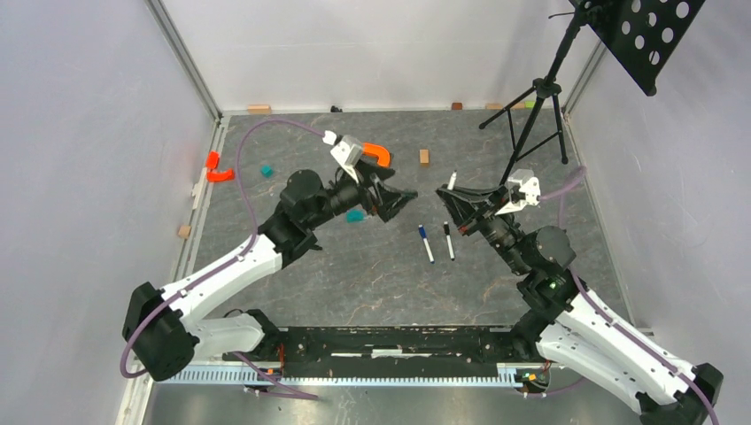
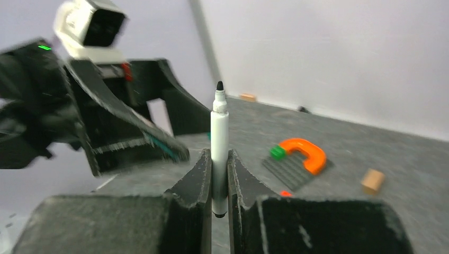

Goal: Insert the pens into the pen caps

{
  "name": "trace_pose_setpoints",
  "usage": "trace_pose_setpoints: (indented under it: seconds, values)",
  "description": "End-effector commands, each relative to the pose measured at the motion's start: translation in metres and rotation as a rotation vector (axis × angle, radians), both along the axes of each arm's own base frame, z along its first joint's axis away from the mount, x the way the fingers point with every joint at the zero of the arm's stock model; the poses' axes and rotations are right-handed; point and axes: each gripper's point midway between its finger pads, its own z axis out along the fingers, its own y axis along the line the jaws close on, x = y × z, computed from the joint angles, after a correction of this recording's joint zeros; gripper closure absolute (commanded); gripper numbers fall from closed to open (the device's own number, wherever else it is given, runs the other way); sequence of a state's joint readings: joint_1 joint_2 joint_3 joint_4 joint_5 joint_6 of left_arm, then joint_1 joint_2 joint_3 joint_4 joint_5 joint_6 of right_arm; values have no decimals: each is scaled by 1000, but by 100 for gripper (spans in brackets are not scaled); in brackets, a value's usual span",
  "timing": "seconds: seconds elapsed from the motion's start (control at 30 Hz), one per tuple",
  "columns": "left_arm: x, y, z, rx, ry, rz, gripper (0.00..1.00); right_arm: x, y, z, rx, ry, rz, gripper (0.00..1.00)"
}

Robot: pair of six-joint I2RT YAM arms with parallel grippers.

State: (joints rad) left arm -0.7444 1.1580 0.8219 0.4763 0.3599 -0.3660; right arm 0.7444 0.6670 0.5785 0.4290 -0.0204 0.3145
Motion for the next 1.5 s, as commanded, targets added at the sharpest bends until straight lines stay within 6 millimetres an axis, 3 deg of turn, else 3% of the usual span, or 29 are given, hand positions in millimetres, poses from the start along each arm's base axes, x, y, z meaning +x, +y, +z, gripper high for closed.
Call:
trace_pose_setpoints:
  seconds: [0.0,0.13,0.23,0.43,0.53,0.6,0.7,0.87,1.17,1.33,1.47]
  values:
    - [56,36,-7,151,130,332,0,28,-48,-32,-59,150,-305,100]
    - [73,50,-12,158,259,422,0,27,-63,-48,-100,194,-361,100]
    - [76,54,-13,187,263,394,0,22,-69,-53,-119,205,-372,100]
    - [95,74,-11,62,387,419,1,16,-71,-83,-172,274,-359,100]
    - [106,91,-32,96,525,563,11,11,-72,-93,-190,303,-346,100]
    - [113,116,-58,156,664,744,13,8,-73,-99,-201,317,-341,100]
    - [107,142,-96,217,853,918,10,6,-77,-113,-211,339,-353,100]
    - [93,179,-138,82,1032,1185,11,6,-79,-125,-203,359,-364,100]
    - [41,233,-218,52,1243,1545,18,-1,-75,-140,-204,403,-321,100]
    - [22,256,-232,-5,1257,1661,17,-3,-75,-147,-214,417,-317,100]
    - [9,260,-244,-17,1303,1692,16,-6,-77,-144,-220,422,-314,100]
